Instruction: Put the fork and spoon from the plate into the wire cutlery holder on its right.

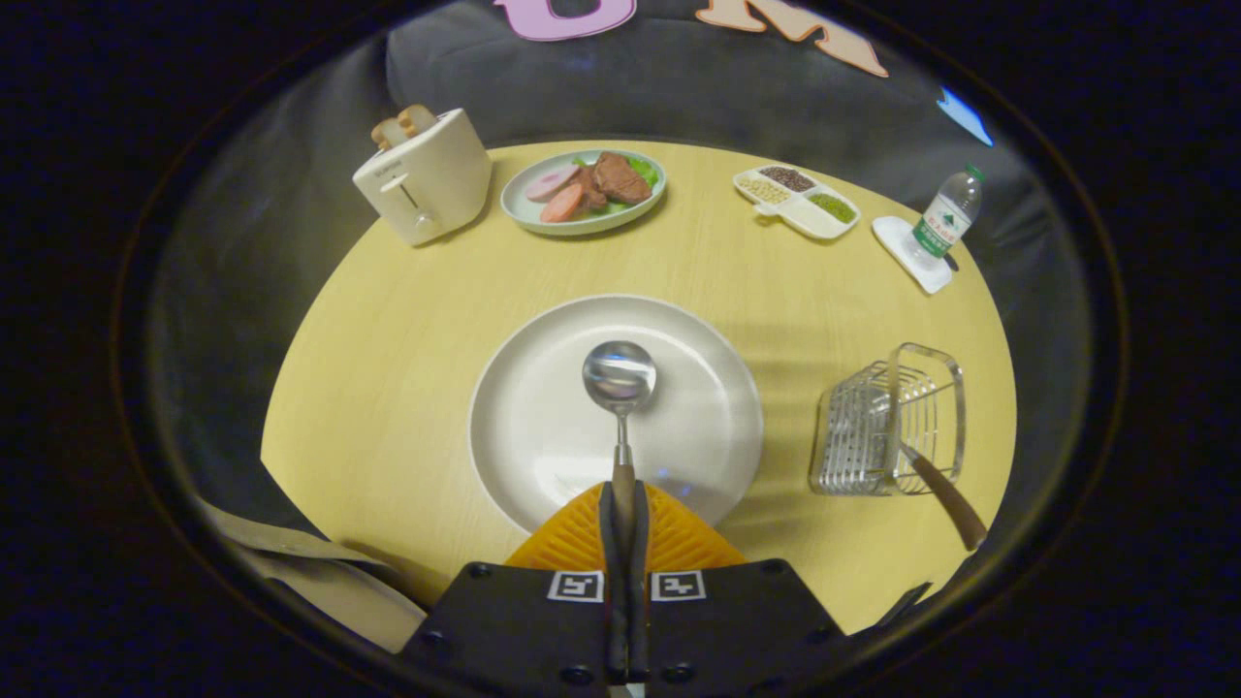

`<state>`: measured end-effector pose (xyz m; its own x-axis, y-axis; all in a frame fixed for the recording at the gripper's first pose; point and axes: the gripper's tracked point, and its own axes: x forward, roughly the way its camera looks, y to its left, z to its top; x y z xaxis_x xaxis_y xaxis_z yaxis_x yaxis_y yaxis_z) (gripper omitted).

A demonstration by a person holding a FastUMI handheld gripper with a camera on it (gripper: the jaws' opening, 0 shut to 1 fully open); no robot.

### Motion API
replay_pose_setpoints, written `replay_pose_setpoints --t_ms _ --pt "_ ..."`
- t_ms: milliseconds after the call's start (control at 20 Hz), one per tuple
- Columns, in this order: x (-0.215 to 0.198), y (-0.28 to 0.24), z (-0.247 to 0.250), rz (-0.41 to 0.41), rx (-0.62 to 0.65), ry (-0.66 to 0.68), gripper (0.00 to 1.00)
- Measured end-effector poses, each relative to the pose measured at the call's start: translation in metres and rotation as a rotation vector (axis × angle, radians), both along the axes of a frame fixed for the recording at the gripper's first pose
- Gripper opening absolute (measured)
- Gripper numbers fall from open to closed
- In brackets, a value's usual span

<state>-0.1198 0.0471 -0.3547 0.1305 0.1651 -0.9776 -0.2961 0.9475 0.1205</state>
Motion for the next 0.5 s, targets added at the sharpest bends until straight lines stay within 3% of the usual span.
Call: replay_pose_setpoints --t_ms 500 --pt "0.05 -0.102 0.055 -0.011 -0.107 -0.036 0.04"
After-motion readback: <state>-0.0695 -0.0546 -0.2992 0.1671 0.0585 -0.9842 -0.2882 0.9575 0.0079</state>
